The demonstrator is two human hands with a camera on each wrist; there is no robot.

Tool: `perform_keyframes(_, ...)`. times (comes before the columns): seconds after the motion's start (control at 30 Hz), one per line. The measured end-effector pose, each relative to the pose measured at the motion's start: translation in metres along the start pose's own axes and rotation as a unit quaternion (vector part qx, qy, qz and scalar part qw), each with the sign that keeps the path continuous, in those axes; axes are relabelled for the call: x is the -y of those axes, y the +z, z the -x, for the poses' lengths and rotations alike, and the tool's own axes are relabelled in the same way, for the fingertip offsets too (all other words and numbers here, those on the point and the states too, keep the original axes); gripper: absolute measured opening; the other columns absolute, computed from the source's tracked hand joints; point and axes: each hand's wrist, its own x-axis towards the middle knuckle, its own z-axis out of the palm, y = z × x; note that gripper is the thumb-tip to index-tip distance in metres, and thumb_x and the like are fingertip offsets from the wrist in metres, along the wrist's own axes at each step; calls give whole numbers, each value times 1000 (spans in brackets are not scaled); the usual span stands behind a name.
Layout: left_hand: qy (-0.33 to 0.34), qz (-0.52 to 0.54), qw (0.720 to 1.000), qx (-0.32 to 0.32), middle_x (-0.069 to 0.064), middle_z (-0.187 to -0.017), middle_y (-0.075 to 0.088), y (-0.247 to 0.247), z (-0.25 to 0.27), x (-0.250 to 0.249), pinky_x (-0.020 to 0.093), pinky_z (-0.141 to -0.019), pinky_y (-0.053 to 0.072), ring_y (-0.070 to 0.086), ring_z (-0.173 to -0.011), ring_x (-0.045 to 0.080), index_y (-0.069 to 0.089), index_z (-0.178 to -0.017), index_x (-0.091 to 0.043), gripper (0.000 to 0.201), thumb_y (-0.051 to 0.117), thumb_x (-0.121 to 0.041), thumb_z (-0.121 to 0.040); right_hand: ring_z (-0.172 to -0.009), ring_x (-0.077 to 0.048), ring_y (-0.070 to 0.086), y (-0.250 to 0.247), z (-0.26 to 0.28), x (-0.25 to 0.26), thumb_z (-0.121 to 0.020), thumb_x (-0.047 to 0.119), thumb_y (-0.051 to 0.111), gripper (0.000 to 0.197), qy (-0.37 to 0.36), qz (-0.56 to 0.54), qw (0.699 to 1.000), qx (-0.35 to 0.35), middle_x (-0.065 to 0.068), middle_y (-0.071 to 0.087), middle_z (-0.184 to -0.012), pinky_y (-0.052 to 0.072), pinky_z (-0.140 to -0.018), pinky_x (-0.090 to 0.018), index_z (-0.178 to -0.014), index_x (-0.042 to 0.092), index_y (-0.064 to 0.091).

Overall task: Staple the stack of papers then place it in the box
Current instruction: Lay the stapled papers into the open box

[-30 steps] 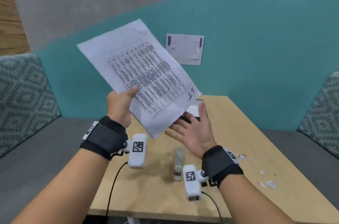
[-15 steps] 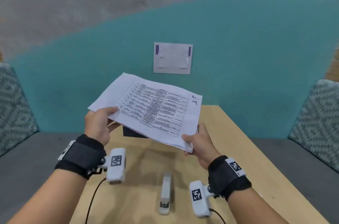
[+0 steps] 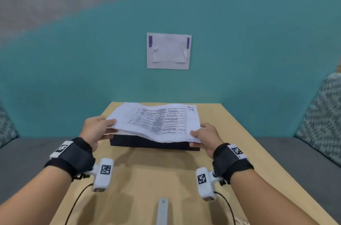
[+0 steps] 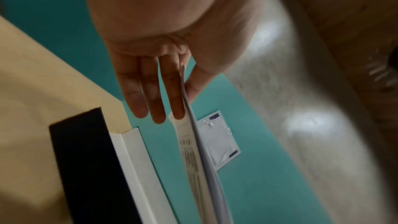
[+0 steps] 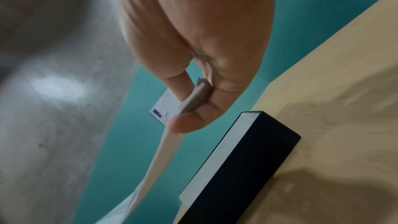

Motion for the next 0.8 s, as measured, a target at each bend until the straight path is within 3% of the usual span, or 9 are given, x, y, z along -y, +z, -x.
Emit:
perform_keyframes(0.13, -4, -101, 995, 12, 9, -82, 63, 9, -31, 18, 28, -59, 42, 63, -67, 22, 61, -81, -11, 19, 77, -9, -90, -79, -29, 67, 3, -35, -7, -87, -10, 67, 31, 34, 10, 999, -24, -23, 61, -118, 57, -45, -26, -116, -9, 56)
perform_keyframes(0.23, -10, -130, 991, -2, 6, -74, 61, 15, -49, 29, 26, -58, 40, 61, -65, 22, 60, -74, -12, 24, 79, -9, -88, -70, -30, 67, 7, -55, -11, -85, -13, 69, 21, 47, 12, 998, -30, -19, 57, -105, 59, -45, -29, -99, -4, 55)
perform_keyframes(0.3, -11, -136, 991, -4, 7, -74, 62, 19, -60, 32, 26, -57, 40, 60, -66, 23, 61, -72, -11, 24, 79, -10, -87, -67, -30, 67, 10, -66, -11, -85, -12, 70, 21, 52, 14, 998, -35, -16, 56, -101, 62, -48, -32, -98, -4, 55)
perform_keyframes(0.47, -26, -190, 981, 5, 7, -93, 73, 30, -75, 28, 29, -57, 34, 49, -76, 22, 66, -98, -6, 13, 64, -19, -99, -71, -31, 67, 15, -88, -4, -90, -8, 64, 18, 60, 24, 997, -40, -16, 60, -95, 63, -53, -31, -105, -6, 55)
perform_keyframes(0.57, -38, -225, 973, 15, 9, -92, 66, 33, -88, 29, 30, -64, 36, 46, -74, 24, 63, -82, -8, 18, 62, -15, -98, -75, -28, 67, 15, -100, -6, -89, -9, 61, 17, 61, 63, 996, -30, -20, 63, -93, 64, -69, -35, -103, -2, 55)
perform_keyframes(0.63, -34, -247, 968, 17, 11, -92, 59, 35, -94, 31, 31, -69, 37, 46, -78, 27, 62, -80, -5, 19, 61, -13, -98, -86, -32, 68, 14, -106, -8, -88, -11, 63, 18, 60, 61, 996, -33, -21, 63, -100, 63, -81, -41, -103, -4, 57)
perform_keyframes(0.73, -28, -283, 958, 30, 15, -101, 56, 39, -99, 34, 32, -81, 37, 49, -92, 28, 61, -95, -2, 14, 55, -13, -101, -90, -30, 64, 11, -110, -11, -85, -11, 70, 18, 58, 70, 995, -28, -17, 60, -100, 60, -88, -45, -97, -4, 58)
perform_keyframes(0.8, -41, -291, 954, 55, 19, -115, 60, 40, -96, 36, 32, -87, 37, 55, -105, 34, 64, -111, 0, 23, 52, -19, -105, -101, -29, 63, 9, -112, -15, -82, 0, 78, 36, 49, 130, 990, -10, -13, 60, -115, 54, -100, -49, -113, 1, 58)
